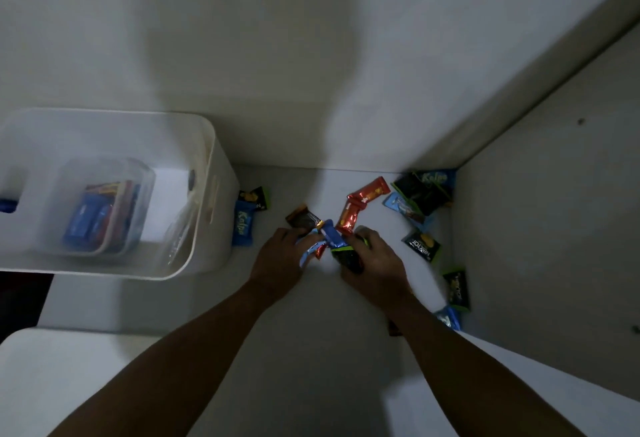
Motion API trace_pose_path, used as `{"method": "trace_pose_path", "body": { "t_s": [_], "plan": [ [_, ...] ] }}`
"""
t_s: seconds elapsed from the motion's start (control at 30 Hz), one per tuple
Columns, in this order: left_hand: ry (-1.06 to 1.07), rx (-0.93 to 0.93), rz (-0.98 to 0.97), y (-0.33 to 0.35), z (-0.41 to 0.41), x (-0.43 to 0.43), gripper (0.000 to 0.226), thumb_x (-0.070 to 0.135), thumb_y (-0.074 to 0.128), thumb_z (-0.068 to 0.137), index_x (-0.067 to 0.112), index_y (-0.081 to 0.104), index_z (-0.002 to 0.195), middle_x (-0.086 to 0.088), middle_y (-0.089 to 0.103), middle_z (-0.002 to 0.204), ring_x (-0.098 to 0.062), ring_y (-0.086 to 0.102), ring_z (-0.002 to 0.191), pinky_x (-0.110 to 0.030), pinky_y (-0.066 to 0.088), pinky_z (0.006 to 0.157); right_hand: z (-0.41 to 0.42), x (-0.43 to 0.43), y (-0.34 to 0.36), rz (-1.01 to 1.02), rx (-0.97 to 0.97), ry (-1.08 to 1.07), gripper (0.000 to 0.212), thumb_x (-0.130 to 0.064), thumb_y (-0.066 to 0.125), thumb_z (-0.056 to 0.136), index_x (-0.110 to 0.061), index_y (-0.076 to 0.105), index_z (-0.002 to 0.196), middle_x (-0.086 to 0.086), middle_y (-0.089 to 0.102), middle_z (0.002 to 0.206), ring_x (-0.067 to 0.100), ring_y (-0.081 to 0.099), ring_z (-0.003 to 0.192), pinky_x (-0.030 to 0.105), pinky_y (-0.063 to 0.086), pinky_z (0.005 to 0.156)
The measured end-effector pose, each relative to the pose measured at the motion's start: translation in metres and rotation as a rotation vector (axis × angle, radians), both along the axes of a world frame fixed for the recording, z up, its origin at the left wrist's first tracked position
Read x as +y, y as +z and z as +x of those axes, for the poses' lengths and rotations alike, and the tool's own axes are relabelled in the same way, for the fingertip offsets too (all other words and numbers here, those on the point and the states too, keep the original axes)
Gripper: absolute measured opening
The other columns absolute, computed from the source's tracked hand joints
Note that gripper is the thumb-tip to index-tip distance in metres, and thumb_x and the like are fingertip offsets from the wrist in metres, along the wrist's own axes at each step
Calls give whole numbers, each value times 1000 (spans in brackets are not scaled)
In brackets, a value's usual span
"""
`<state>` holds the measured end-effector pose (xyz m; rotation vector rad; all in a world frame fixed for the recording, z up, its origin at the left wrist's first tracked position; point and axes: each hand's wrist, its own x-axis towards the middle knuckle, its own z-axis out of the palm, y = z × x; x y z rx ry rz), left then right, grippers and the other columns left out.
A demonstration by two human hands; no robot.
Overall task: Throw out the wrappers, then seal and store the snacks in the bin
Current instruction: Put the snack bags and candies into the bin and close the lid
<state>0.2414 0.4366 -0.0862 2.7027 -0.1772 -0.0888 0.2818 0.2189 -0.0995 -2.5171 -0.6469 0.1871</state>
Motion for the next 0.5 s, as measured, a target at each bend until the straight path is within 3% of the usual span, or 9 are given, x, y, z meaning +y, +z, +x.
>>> {"method": "trace_pose_path", "body": {
  "t_s": [0.1,0.2,0.27,0.37,0.43,0.5],
  "plan": [
    [89,47,-98,11,-1,-5,47,21,67,88,24,55,133,-9,68,119,-31,64,94,-41,58,77,6,-3,12,87,159,-82,52,-38,70,76,-28,63,127,-5,52,133,17,61,105,28,51,78],
    [166,32,-156,18,-8,-9,41,30,60,94,25,57,134,-3,66,125,-23,63,107,-31,50,94,1,-9,26,221,168,-205,51,-34,78,75,-27,67,124,-7,56,129,10,61,104,23,49,82],
    [213,62,-179,24,-12,-13,43,37,52,95,25,56,136,-3,65,128,-23,62,111,-34,50,97,-3,-12,36,307,167,-260,55,-36,78,72,-25,67,125,-7,57,124,9,60,105,22,49,86],
    [269,26,-265,42,-22,-18,50,42,46,94,17,58,135,-9,65,127,-29,63,114,-37,46,102,-5,-13,52,360,128,-298,57,-36,72,70,-20,67,124,-4,57,117,10,58,103,3,40,85],
    [278,-53,-293,62,-27,-17,44,37,51,94,15,61,131,-9,67,124,-27,64,112,-36,48,100,-1,-8,61,363,68,-317,50,-24,78,72,-15,69,120,-2,56,114,14,59,102,1,38,83],
    [276,-158,-362,89,-30,-16,28,32,53,96,21,64,119,-6,70,108,-23,66,98,-36,54,86,5,-1,75,387,16,-350,46,-17,84,74,-12,69,117,-1,56,115,13,59,102,7,43,84]
  ]
}}
